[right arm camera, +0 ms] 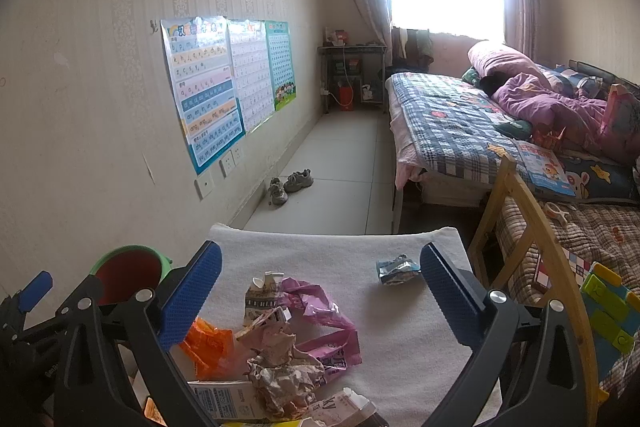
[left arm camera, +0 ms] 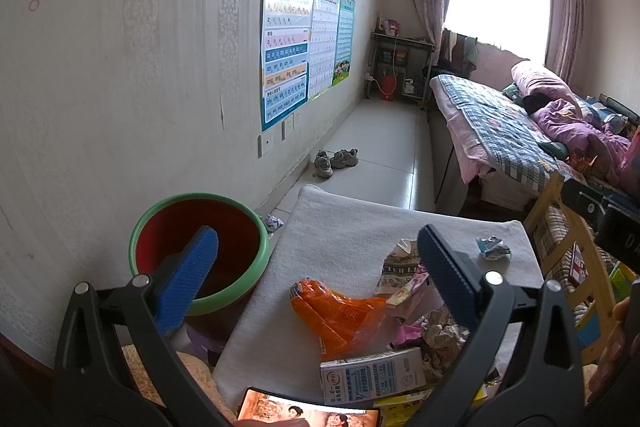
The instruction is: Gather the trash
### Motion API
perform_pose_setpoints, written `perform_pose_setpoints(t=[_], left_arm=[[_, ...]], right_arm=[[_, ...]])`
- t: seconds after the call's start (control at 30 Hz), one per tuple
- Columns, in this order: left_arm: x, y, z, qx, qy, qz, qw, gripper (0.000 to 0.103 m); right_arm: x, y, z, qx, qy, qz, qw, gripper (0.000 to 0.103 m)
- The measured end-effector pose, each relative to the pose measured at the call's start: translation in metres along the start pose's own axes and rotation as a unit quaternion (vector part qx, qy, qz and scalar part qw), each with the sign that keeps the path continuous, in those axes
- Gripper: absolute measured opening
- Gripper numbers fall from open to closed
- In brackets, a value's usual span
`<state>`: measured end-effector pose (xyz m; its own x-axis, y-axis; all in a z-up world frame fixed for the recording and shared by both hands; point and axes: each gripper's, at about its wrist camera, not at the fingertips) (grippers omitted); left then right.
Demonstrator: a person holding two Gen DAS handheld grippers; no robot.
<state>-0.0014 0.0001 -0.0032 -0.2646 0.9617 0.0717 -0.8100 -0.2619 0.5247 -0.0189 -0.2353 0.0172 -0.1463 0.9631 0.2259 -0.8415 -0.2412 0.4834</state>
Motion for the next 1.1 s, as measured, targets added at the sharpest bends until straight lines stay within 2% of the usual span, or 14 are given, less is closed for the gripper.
perform_pose_setpoints(t=[0.37, 0.5, 0.6, 0.63, 0.73, 0.8, 0.9, 0.97, 1.03, 1.1], left_arm=[[0.005, -0.001, 0.002, -0.003, 0.009, 0.002, 1.0, 0.098], [0.018, -0.006, 0.004, -0.01, 0.025, 0.026, 0.9993, 0.098], [0.022, -0.02, -0.002, -0.011, -0.001, 0.054, 0.9985, 0.098], [0.022, -0.025, -0.005, -0.008, -0.015, 0.048, 0.9987, 0.098], [0.018, -0.043, -0.016, 0.032, -0.061, 0.028, 0.9973, 0.098], [0.012, -0.056, -0.024, 0.071, -0.089, 0.003, 0.9935, 0.098], [0.007, -0.063, -0.035, 0.093, -0.103, -0.023, 0.9901, 0.098], [0.004, -0.066, -0.04, 0.101, -0.115, -0.041, 0.9874, 0.098], [-0.001, -0.066, -0.046, 0.097, -0.139, -0.049, 0.9842, 0.098], [-0.009, -0.066, -0.055, 0.095, -0.179, -0.073, 0.9765, 0.098]], right_arm=[[-0.001, 0.0, -0.001, 0.0, 0.001, -0.005, 1.0, 0.096], [-0.012, -0.002, -0.006, 0.006, 0.004, -0.013, 1.0, 0.096], [-0.023, -0.014, -0.016, 0.04, 0.006, -0.006, 0.999, 0.096], [-0.027, -0.02, -0.023, 0.061, 0.005, -0.001, 0.998, 0.096], [-0.035, -0.037, -0.042, 0.122, -0.011, 0.035, 0.992, 0.096], [-0.035, -0.052, -0.055, 0.166, -0.029, 0.061, 0.984, 0.096], [-0.032, -0.076, -0.079, 0.223, -0.052, 0.1, 0.968, 0.096], [-0.028, -0.091, -0.09, 0.245, -0.071, 0.117, 0.96, 0.096], [-0.027, -0.104, -0.101, 0.263, -0.092, 0.135, 0.951, 0.087], [-0.03, -0.11, -0.109, 0.279, -0.11, 0.147, 0.943, 0.06]])
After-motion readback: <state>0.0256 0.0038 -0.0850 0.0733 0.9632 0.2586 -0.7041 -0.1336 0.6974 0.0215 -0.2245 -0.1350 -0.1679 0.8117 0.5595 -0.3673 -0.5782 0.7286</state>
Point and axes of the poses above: each gripper's, at about its wrist camera, not at the fingertips, and y roughly against the way its jaws point, x to its left, z to its top, and after that the axes turned 14 degrees about z, right-handed
